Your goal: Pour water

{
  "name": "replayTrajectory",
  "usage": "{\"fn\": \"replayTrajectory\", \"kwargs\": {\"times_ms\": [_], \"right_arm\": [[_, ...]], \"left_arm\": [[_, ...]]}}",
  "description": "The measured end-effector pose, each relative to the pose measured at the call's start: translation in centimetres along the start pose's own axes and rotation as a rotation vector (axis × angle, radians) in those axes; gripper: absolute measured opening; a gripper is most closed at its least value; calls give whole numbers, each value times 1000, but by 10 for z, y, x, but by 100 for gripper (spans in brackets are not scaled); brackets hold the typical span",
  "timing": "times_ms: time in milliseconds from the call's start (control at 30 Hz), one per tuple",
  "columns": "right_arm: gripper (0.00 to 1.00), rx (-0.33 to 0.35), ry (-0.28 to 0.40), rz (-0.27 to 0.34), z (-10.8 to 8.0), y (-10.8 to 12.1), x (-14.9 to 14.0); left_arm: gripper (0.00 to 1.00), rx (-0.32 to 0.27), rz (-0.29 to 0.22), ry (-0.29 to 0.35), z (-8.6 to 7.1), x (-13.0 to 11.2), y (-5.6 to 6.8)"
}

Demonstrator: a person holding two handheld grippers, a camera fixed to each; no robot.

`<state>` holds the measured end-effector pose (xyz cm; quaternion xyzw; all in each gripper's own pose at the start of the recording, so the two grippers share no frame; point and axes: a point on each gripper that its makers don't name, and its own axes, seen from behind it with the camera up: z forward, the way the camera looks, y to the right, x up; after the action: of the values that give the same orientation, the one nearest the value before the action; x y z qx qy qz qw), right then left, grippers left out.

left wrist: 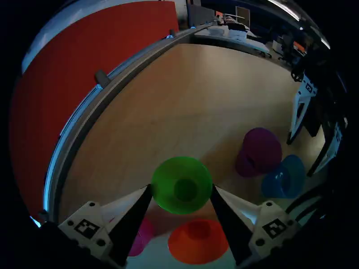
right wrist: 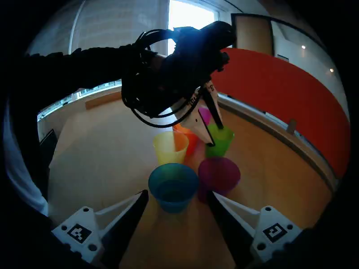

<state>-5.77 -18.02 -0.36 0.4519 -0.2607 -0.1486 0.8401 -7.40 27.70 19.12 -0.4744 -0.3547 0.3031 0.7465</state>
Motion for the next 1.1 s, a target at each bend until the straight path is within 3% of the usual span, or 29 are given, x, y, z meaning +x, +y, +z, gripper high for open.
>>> {"fn": "replayTrajectory", "kwargs": {"times_ms": [667,1100], "right_arm": [[100,-1,5,8,0,1,-2],[100,0,2,6,2,1,0]], "left_arm": [[89,-3,-31,36,7,8,0],[89,19,-32,93,-8,23,-6]]}}
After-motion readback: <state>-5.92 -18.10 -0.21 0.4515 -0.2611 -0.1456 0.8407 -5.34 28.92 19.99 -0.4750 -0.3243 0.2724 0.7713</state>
